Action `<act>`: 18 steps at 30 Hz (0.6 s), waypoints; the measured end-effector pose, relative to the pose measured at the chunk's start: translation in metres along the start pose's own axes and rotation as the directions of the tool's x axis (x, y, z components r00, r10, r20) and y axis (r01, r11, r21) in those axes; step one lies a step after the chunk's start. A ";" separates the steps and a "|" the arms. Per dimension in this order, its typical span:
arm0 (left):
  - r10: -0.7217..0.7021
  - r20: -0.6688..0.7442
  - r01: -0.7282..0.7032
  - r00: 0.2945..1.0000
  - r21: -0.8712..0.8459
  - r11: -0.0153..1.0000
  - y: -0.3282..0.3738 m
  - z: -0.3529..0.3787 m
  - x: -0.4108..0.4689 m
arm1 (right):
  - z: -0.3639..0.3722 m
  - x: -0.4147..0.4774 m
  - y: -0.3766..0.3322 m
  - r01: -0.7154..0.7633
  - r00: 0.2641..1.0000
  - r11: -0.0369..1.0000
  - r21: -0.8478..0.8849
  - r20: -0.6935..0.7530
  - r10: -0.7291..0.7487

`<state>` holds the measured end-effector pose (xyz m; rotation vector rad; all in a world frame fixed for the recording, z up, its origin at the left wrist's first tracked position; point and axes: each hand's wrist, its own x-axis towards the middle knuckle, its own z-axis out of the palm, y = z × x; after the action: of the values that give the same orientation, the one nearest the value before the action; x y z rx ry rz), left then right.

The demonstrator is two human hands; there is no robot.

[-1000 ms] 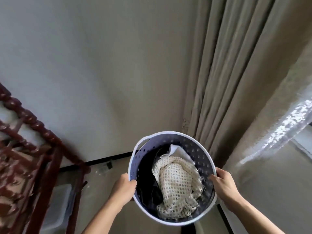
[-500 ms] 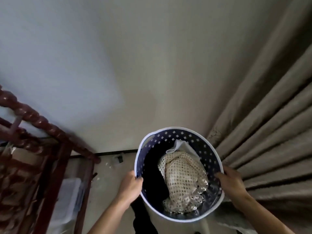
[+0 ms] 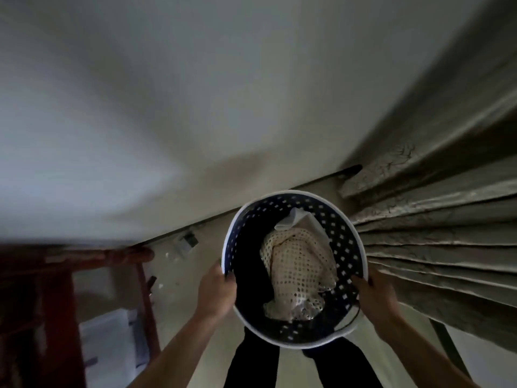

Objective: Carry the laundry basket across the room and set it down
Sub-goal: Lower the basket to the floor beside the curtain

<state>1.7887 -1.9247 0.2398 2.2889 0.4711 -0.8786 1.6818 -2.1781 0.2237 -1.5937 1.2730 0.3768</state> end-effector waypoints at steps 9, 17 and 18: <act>-0.077 0.082 0.080 0.994 -0.035 0.996 -0.043 0.143 0.175 | 0.069 0.218 0.078 -0.040 0.999 0.990 -0.138 -0.020 0.037; -0.118 0.131 0.140 0.984 -0.177 0.974 -0.069 0.250 0.322 | 0.128 0.390 0.119 0.002 0.996 0.988 -0.153 -0.084 -0.015; -0.127 0.138 0.152 0.982 -0.193 0.969 -0.070 0.259 0.337 | 0.136 0.406 0.122 0.001 0.996 0.989 -0.147 -0.090 -0.014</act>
<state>1.8713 -2.0130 -0.1739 2.0216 0.6420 -0.9881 1.7811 -2.2745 -0.1996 -1.7566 1.3332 0.4058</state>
